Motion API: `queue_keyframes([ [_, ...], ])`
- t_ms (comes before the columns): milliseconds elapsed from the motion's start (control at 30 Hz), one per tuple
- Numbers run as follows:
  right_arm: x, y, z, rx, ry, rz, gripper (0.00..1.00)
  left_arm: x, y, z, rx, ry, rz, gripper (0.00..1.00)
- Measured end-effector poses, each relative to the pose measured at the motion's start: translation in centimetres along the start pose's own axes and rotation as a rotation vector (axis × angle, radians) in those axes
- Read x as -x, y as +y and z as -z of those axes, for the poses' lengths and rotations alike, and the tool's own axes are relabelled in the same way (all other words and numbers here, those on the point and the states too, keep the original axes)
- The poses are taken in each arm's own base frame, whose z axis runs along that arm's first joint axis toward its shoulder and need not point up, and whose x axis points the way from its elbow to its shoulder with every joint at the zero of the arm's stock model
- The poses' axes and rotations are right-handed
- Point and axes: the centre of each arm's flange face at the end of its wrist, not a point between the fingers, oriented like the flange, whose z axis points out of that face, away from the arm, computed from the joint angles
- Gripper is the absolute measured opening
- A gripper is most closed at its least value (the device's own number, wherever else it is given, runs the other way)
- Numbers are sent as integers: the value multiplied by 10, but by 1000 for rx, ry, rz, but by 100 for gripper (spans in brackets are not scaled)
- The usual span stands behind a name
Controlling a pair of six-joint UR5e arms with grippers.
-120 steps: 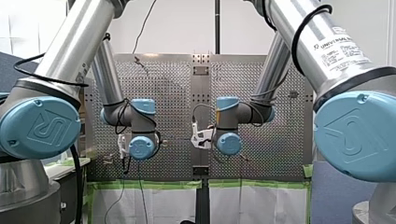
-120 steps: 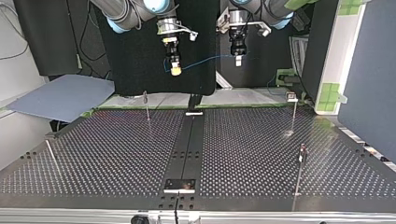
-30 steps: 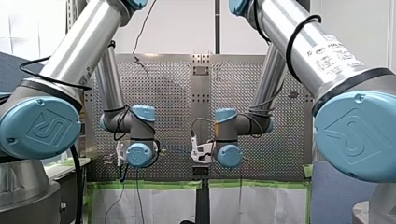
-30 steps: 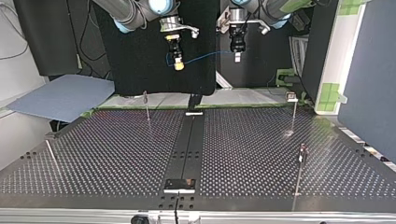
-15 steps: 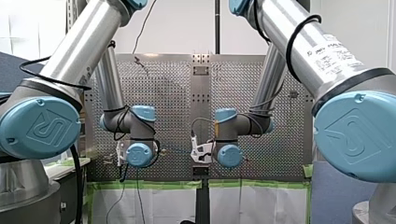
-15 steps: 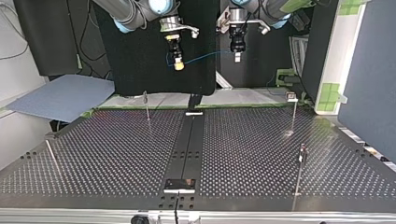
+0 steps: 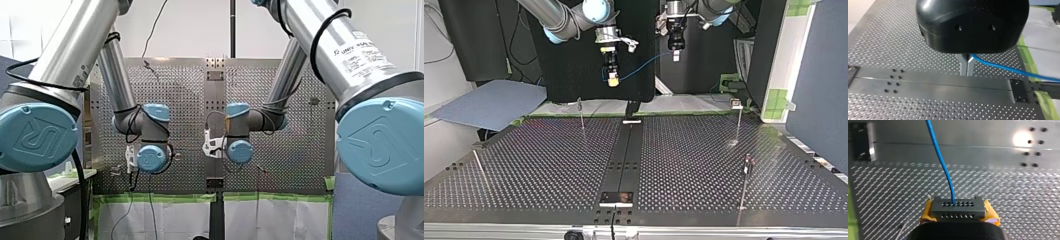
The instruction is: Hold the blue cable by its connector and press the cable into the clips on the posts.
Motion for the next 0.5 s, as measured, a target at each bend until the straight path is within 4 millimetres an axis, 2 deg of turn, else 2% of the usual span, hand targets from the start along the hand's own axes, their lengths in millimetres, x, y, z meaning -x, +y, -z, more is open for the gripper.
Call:
queue_keyframes([
  [133, -24, 0, -8, -25, 17, -39, 0, 14, 0, -1, 35, -11, 21, 0],
  [500, -84, 3, -19, -97, 96, -74, 0, 68, -13, -25, 103, -81, 82, 0],
])
